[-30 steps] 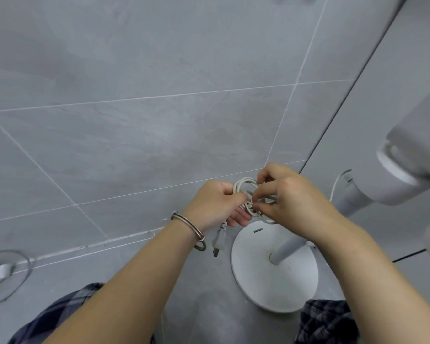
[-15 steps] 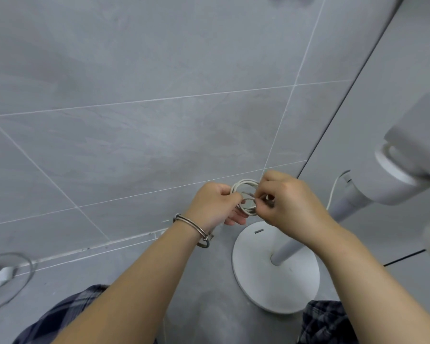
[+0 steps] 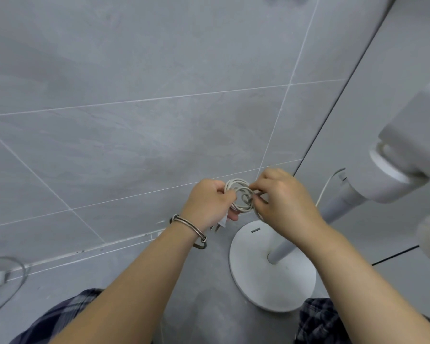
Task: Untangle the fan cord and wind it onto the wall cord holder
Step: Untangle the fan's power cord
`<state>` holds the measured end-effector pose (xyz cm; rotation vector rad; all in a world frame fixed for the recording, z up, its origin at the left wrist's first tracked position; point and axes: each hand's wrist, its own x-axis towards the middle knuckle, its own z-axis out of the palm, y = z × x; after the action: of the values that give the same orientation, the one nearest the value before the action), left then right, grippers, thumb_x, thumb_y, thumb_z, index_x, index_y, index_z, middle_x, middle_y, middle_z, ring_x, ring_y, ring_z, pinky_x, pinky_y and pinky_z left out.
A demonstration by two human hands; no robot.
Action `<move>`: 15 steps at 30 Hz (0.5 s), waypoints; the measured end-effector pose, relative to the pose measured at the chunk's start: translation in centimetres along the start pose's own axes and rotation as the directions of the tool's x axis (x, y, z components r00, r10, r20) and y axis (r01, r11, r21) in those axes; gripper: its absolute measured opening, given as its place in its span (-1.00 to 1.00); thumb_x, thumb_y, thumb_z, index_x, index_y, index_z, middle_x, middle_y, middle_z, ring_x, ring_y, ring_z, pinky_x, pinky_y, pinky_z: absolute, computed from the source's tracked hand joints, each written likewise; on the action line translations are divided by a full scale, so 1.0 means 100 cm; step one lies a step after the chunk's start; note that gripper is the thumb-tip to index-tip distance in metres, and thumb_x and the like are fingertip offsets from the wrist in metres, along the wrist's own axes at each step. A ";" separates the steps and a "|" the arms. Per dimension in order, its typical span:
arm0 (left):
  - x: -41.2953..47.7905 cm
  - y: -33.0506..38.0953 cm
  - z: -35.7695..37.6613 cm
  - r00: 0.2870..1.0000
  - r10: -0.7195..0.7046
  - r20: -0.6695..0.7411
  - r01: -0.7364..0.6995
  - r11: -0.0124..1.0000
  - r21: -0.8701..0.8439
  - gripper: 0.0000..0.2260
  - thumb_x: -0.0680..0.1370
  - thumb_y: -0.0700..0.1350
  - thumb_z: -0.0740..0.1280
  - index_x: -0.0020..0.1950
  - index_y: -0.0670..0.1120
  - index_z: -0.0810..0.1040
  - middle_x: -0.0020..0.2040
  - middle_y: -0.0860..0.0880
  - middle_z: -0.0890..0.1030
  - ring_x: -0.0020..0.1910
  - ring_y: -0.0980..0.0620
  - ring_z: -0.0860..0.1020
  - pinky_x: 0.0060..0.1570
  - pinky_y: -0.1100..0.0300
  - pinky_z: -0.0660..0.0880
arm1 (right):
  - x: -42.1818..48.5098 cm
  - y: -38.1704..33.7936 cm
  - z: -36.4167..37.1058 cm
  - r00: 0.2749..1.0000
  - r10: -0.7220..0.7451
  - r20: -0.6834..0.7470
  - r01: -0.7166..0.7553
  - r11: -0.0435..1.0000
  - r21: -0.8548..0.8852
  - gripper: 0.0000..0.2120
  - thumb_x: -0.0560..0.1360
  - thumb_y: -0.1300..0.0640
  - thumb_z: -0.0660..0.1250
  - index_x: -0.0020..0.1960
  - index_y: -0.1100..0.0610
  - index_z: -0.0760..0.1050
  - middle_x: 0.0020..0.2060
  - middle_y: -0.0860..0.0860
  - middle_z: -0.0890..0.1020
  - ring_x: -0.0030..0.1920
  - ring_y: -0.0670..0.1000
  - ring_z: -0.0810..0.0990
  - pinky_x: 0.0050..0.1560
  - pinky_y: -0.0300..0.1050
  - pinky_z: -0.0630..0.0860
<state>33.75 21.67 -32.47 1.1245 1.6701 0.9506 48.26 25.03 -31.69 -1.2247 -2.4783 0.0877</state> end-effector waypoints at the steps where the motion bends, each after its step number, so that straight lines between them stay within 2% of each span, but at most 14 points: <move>1: -0.001 0.001 0.001 1.000 0.018 0.010 -0.018 1.000 0.016 -0.85 0.48 -0.25 0.23 -0.25 -0.18 0.54 -0.34 -0.17 0.62 -0.49 0.01 0.61 -0.25 0.02 0.59 | 0.000 -0.001 0.002 1.000 -0.009 -0.008 0.009 0.999 -0.044 -0.91 0.30 0.20 0.51 -0.28 0.19 0.61 -0.36 0.06 0.52 -0.28 0.15 0.53 -0.33 -0.10 0.40; 4: -0.006 0.003 0.004 0.998 0.057 0.014 -0.057 0.998 0.039 -0.83 0.49 -0.22 0.22 -0.29 -0.14 0.50 -0.38 -0.13 0.58 -0.53 0.05 0.58 -0.38 0.19 0.49 | -0.001 -0.003 0.004 0.995 0.012 -0.102 -0.020 0.996 -0.084 -0.74 0.25 0.15 0.53 -0.46 0.19 0.48 -0.48 0.06 0.46 -0.41 0.14 0.47 -0.41 -0.11 0.36; 7: -0.006 0.004 0.006 0.997 0.052 -0.059 -0.051 0.999 0.013 -0.81 0.49 -0.21 0.17 -0.32 -0.13 0.45 -0.48 -0.02 0.54 -0.53 0.02 0.58 -0.42 0.25 0.45 | -0.002 -0.008 0.004 0.970 0.067 -0.232 -0.069 0.998 -0.002 -0.75 0.30 0.13 0.41 -0.46 0.19 0.43 -0.49 0.04 0.43 -0.42 0.07 0.40 -0.36 -0.19 0.23; 10: -0.003 0.005 0.006 0.986 0.105 -0.130 -0.102 0.994 0.024 -0.78 0.49 -0.22 0.19 -0.33 -0.20 0.49 -0.50 0.00 0.51 -0.49 0.01 0.52 -0.44 0.25 0.41 | -0.002 -0.013 0.005 0.945 0.146 -0.292 -0.128 0.989 0.080 -0.77 0.34 0.12 0.37 -0.42 0.17 0.43 -0.46 0.01 0.44 -0.37 0.02 0.35 -0.34 -0.19 0.22; 12: -0.002 0.005 0.006 0.973 0.168 -0.160 -0.153 0.983 0.099 -0.78 0.48 -0.19 0.21 -0.26 -0.27 0.55 -0.45 -0.08 0.47 -0.43 -0.01 0.42 -0.38 0.16 0.37 | -0.004 -0.016 0.006 0.929 0.211 -0.303 -0.181 0.975 0.126 -0.79 0.37 0.15 0.39 -0.40 0.17 0.44 -0.44 0.01 0.46 -0.35 0.02 0.37 -0.37 -0.17 0.26; 15: 0.000 0.003 0.006 0.961 0.204 -0.185 -0.179 0.974 0.141 -0.77 0.48 -0.14 0.23 -0.25 -0.25 0.57 -0.40 -0.17 0.52 -0.38 -0.13 0.46 -0.30 0.02 0.46 | -0.008 -0.021 0.007 0.926 0.249 -0.284 -0.215 0.966 0.146 -0.79 0.42 0.19 0.39 -0.35 0.18 0.45 -0.41 0.03 0.51 -0.31 0.08 0.45 -0.37 -0.09 0.36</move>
<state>34.43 21.80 -32.44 1.3300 1.8244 1.1259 46.84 23.18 -32.12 -1.3672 -2.0353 0.0945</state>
